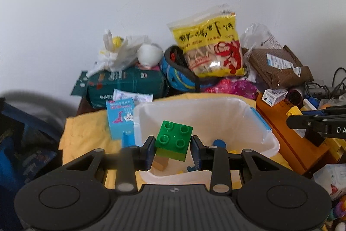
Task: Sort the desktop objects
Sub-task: 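Carry the green and yellow duplo bricks up over the white bin, then open both tools to drop the duplo bricks into the bin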
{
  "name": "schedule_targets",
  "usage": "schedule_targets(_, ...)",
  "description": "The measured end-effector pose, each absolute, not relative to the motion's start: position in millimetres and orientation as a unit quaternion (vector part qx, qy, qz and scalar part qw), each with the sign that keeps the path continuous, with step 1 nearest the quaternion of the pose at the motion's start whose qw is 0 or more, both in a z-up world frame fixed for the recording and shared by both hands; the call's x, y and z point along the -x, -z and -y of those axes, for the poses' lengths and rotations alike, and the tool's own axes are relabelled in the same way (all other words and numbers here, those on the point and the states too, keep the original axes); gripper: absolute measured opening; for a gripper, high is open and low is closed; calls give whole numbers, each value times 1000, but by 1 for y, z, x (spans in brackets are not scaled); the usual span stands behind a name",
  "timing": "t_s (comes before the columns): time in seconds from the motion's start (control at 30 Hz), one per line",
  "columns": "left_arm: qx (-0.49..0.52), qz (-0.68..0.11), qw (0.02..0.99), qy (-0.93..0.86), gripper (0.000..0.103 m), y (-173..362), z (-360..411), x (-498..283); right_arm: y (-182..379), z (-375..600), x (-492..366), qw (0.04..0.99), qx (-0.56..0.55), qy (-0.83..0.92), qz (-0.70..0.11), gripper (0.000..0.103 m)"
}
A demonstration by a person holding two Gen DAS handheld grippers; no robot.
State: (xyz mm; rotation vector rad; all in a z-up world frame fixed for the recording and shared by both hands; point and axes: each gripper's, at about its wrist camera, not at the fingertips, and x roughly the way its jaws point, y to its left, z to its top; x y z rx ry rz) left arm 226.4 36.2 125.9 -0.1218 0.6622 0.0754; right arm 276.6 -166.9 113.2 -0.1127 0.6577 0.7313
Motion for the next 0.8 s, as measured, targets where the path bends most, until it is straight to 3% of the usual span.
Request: schedule_targets(0.8, 73, -397, 914, -25, 39, -126, -39, -294, -115, 113, -337, 845, 56, -350, -400, 28)
